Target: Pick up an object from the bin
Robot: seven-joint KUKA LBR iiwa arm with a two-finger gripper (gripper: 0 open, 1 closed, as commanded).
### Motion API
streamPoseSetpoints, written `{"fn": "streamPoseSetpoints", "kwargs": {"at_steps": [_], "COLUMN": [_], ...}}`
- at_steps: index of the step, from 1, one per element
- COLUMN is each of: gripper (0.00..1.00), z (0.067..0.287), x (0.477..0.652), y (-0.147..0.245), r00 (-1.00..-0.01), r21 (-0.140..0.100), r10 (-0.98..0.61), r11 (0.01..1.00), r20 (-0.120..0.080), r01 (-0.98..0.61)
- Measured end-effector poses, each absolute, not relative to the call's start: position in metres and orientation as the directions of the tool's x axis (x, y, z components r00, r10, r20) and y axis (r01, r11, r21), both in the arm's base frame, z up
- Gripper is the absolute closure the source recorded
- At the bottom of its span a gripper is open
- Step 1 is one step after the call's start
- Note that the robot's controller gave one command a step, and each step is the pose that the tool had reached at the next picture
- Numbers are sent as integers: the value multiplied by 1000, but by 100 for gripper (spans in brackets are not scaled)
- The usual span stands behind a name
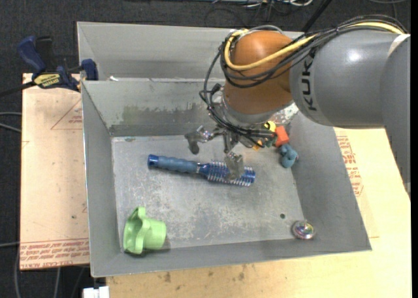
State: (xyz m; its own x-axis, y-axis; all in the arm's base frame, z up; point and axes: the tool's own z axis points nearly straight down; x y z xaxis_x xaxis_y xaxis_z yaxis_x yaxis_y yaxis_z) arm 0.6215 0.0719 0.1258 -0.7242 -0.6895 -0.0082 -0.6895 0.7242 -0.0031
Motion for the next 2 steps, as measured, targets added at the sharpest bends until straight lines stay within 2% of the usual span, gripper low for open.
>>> {"fn": "streamPoseSetpoints", "kwargs": {"at_steps": [1, 2], "gripper": [0, 100], "z": [84, 84], "x": [602, 603], "y": [56, 56], "r00": [-794, -795], "r21": [2, 2], "r10": [-608, -606], "r11": [794, 795], "r20": [1, -1], "r01": [-608, -606]}}
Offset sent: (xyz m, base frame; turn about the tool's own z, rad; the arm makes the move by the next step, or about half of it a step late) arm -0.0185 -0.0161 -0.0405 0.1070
